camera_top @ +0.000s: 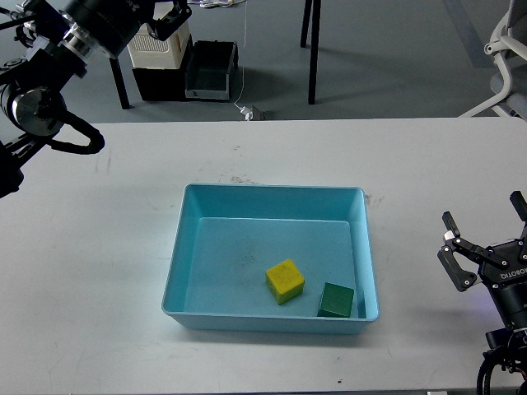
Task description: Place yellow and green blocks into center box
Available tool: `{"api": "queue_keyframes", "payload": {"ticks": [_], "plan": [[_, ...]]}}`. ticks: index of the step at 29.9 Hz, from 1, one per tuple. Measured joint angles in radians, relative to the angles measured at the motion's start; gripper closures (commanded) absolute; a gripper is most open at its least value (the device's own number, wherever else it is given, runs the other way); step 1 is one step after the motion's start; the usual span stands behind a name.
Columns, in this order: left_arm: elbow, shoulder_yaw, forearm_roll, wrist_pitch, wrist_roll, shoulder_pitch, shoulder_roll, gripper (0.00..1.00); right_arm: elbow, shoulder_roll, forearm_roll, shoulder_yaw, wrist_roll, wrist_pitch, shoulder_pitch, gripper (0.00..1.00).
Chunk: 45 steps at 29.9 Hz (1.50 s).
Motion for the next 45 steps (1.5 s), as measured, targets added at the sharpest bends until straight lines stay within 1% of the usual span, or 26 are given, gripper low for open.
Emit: {"api": "queue_keyframes", "payload": {"ticks": [3,5,8,11,14,16,20,22,25,28,32,34,36,42,45], "plan": [[-0.002,-0.093,-0.006,0.000,0.000,0.075,0.027,0.01,0.000,0.000,0.001,0.002,0.002,-0.002,0.002,0.00],[-0.006,-0.179,-0.012,0.000,0.000,0.136,0.033,0.01,0.000,0.000,0.004,0.002,0.005,-0.003,0.005,0.00],[-0.011,-0.334,-0.016,0.000,0.000,0.243,0.027,0.01,-0.001,0.000,0.008,0.003,0.017,-0.003,0.006,0.00],[-0.029,-0.498,-0.017,0.000,0.000,0.366,-0.004,0.01,-0.002,0.000,0.009,0.004,0.029,-0.003,0.006,0.00],[-0.089,-0.671,-0.017,0.000,0.000,0.519,-0.052,0.01,-0.002,0.000,0.012,0.011,0.032,-0.003,0.006,0.00],[-0.139,-0.758,-0.016,0.000,0.000,0.614,-0.079,0.01,-0.011,0.000,0.013,0.019,0.033,-0.004,0.006,0.00],[-0.251,-0.901,-0.015,0.000,0.000,0.801,-0.134,0.01,-0.057,0.000,0.015,0.038,0.033,-0.029,0.025,0.00],[-0.305,-0.948,-0.013,0.000,0.000,0.878,-0.165,0.01,-0.070,0.000,0.015,0.049,0.033,-0.049,0.045,0.00],[-0.388,-1.000,-0.011,0.000,0.000,0.979,-0.216,0.01,-0.081,0.000,0.015,0.058,0.033,-0.069,0.071,0.00],[-0.457,-1.036,-0.008,0.000,0.000,1.080,-0.295,0.00,-0.085,0.000,0.014,0.057,0.033,-0.077,0.081,0.00],[-0.508,-1.032,0.008,0.000,0.000,1.187,-0.394,0.00,-0.088,0.000,0.006,0.047,0.033,-0.074,0.083,0.00],[-0.532,-1.018,0.014,0.000,0.006,1.224,-0.419,0.00,-0.094,0.000,0.002,0.044,0.033,-0.070,0.084,0.00],[-0.554,-1.001,0.014,0.000,0.029,1.251,-0.428,0.00,-0.099,0.000,0.001,0.042,0.033,-0.066,0.087,0.00],[-0.594,-0.970,0.009,0.000,0.161,1.289,-0.432,0.00,-0.100,0.000,0.001,0.036,0.031,-0.056,0.080,0.00],[-0.596,-0.943,0.008,0.000,0.184,1.296,-0.433,0.00,-0.099,0.000,0.001,0.035,0.031,-0.028,0.066,0.00]]}}
